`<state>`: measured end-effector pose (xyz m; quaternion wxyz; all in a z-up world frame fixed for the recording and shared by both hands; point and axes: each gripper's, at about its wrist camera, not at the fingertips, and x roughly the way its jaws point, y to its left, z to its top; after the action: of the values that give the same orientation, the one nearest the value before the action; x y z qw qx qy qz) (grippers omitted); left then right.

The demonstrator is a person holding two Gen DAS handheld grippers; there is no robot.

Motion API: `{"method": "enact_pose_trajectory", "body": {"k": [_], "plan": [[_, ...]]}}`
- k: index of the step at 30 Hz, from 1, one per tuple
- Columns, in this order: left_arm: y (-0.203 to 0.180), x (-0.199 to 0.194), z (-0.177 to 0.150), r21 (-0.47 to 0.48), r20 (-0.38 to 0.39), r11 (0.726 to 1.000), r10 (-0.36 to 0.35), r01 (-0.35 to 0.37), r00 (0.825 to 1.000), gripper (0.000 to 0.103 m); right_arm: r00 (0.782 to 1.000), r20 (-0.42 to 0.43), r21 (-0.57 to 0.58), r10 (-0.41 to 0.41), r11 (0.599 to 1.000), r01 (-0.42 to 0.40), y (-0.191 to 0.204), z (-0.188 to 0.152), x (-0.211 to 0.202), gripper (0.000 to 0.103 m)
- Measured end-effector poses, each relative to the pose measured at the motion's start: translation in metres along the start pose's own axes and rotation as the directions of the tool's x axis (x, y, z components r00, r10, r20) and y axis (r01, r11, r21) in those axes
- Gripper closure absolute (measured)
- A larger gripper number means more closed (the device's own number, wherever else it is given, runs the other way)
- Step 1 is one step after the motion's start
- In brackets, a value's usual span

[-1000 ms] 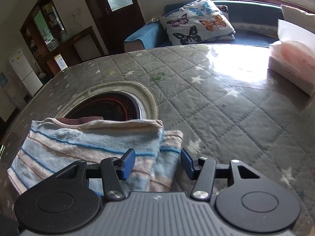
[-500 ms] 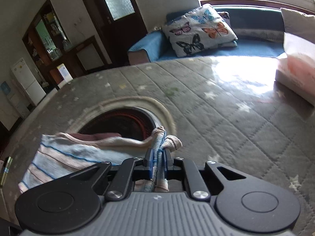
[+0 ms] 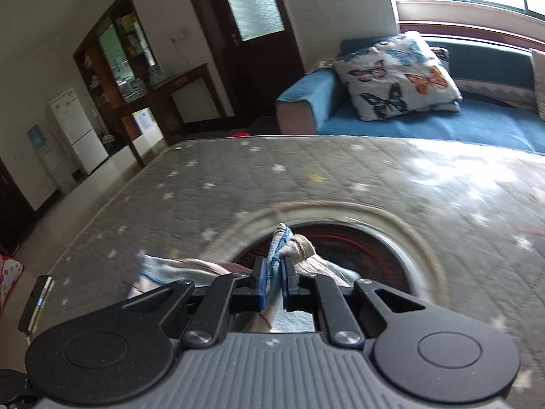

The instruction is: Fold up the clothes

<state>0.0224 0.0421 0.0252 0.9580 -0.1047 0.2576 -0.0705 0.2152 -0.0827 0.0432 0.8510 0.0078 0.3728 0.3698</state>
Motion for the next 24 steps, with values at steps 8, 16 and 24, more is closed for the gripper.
{"method": "enact_pose_trajectory", "body": {"k": [8,16,24], "plan": [[0.058,-0.036,-0.006,-0.110,0.022,0.990,0.086,-0.083,0.996,0.095,0.998,-0.021,-0.048,0.060,0.997,-0.061,0.070,0.009,0.038,0.095],[0.106,-0.064,-0.015,-0.204,0.015,0.964,0.177,-0.171,0.984,0.095,0.989,-0.066,-0.081,0.129,0.988,-0.134,0.126,0.001,0.076,0.095],[0.122,-0.066,-0.032,-0.254,-0.067,0.938,0.228,-0.237,0.971,0.095,0.976,-0.116,-0.077,0.187,0.978,-0.196,0.151,-0.014,0.107,0.090]]}}
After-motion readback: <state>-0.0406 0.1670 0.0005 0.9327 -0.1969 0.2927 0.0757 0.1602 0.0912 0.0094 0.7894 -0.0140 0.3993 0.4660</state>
